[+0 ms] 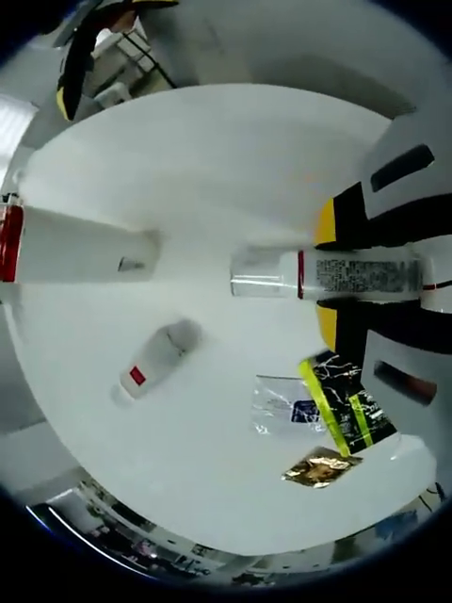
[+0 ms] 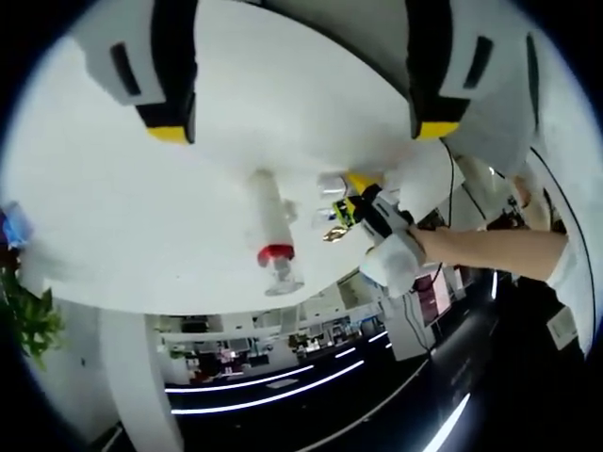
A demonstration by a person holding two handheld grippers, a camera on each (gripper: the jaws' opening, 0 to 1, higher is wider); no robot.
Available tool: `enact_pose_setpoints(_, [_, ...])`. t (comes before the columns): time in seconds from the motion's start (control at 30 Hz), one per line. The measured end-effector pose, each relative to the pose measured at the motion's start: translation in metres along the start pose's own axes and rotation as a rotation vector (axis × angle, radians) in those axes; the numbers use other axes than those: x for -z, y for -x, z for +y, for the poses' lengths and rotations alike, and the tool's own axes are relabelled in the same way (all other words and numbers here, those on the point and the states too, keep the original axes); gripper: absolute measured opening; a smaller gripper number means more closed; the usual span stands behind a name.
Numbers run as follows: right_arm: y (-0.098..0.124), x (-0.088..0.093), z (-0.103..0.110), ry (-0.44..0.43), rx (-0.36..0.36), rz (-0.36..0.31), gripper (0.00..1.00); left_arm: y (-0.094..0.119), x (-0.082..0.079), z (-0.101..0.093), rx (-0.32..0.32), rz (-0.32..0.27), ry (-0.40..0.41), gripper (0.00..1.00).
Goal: Arrange the skincare products in the storage area until every visible bottle or jar stands upright without overlapping.
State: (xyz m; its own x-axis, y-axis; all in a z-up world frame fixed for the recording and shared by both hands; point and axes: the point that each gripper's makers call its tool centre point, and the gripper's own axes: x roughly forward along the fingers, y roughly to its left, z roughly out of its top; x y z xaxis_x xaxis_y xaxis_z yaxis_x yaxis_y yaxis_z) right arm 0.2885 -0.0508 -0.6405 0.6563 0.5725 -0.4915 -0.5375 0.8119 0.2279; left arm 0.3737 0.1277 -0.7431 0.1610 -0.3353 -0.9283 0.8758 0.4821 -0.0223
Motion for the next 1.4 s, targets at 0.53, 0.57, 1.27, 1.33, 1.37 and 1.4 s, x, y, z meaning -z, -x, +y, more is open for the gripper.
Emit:
enact_pose_setpoints(0.53, [0.014,-0.013,0.0,-0.051,-0.016,-0.046,0.88,0.03,-0.003,-0.014,0.057,-0.229,0.278,0.17])
enact_pose_setpoints(0.57, [0.015,-0.016,0.002,-0.066,-0.024,-0.064,0.87,0.031,-0.002,-0.015,0.059,-0.238,0.292,0.17])
enact_pose_setpoints(1.27, [0.009,-0.059,0.052,-0.174,-0.266,-0.18,0.66,0.106,-0.042,-0.062,0.234,-0.687,0.586,0.17])
enact_pose_setpoints(1.33, [0.007,-0.067,0.059,-0.19,-0.301,-0.195,0.62,0.115,-0.049,-0.069,0.263,-0.735,0.595,0.17])
enact_pose_setpoints(1.37, [0.005,-0.07,0.061,-0.187,-0.308,-0.2,0.61,0.119,-0.052,-0.072,0.271,-0.754,0.583,0.17])
enact_pose_setpoints(1.4, [0.004,-0.072,0.063,-0.185,-0.314,-0.2,0.6,0.123,-0.055,-0.075,0.278,-0.775,0.577,0.17])
